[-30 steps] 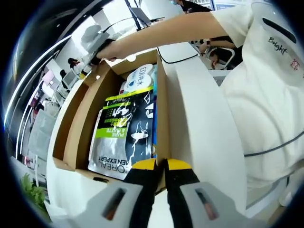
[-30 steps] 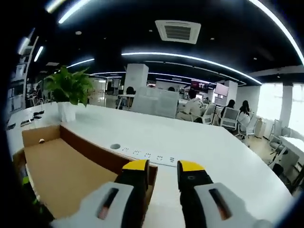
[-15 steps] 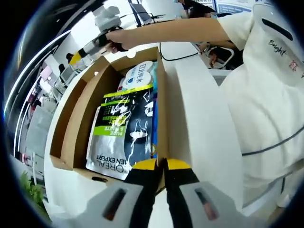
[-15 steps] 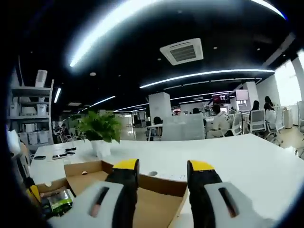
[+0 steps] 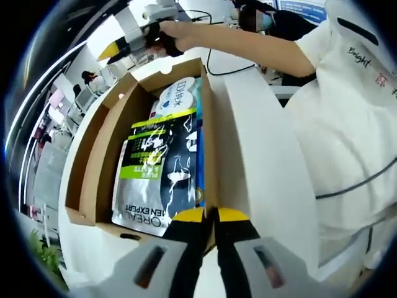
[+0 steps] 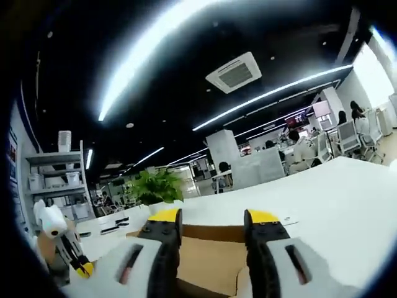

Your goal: Operate the shoe box by opening the lid, removing the specified soft item, and placing it in the target area until the item is outside and the box remains undamaged.

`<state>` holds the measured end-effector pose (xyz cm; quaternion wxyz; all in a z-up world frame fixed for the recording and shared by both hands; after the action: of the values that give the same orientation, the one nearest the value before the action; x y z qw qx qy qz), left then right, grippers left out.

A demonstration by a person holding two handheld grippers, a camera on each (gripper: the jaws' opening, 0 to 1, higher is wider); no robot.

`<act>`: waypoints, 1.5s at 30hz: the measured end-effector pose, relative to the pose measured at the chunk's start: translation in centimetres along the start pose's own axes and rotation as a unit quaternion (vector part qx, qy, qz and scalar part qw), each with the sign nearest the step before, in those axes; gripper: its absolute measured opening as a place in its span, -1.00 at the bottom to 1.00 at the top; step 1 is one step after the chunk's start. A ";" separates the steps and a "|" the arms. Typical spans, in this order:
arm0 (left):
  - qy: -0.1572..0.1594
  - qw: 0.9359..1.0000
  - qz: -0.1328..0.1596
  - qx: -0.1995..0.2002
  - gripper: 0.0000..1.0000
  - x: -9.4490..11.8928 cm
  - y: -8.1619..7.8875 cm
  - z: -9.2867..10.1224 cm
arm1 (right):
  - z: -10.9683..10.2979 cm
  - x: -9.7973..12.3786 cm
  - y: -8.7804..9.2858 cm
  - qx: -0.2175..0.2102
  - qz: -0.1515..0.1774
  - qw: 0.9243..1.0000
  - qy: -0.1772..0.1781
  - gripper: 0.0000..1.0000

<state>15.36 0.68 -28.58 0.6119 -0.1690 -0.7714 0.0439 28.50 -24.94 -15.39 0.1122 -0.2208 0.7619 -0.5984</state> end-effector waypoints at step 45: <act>-0.002 1.000 -0.021 0.013 -0.91 -0.2 0.1 -0.1 | -7.9 0.4 6.9 0.112 -0.137 0.979 -0.105 -0.29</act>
<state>15.48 0.71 -28.79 0.6131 -0.1454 -0.7754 0.0413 23.28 -16.99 -19.96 0.1331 -0.3706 0.6364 -0.6633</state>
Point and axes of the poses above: the point that each gripper's makers call its tool centre point, and the gripper's own axes: x roughly backward along the fingers, z roughly to its right, y roughly out of its underside, the point moved 1 cm from there along x, roughly backward along the fingers, and after that the axes turned 12 degrees about -z, right-handed, at the moved point
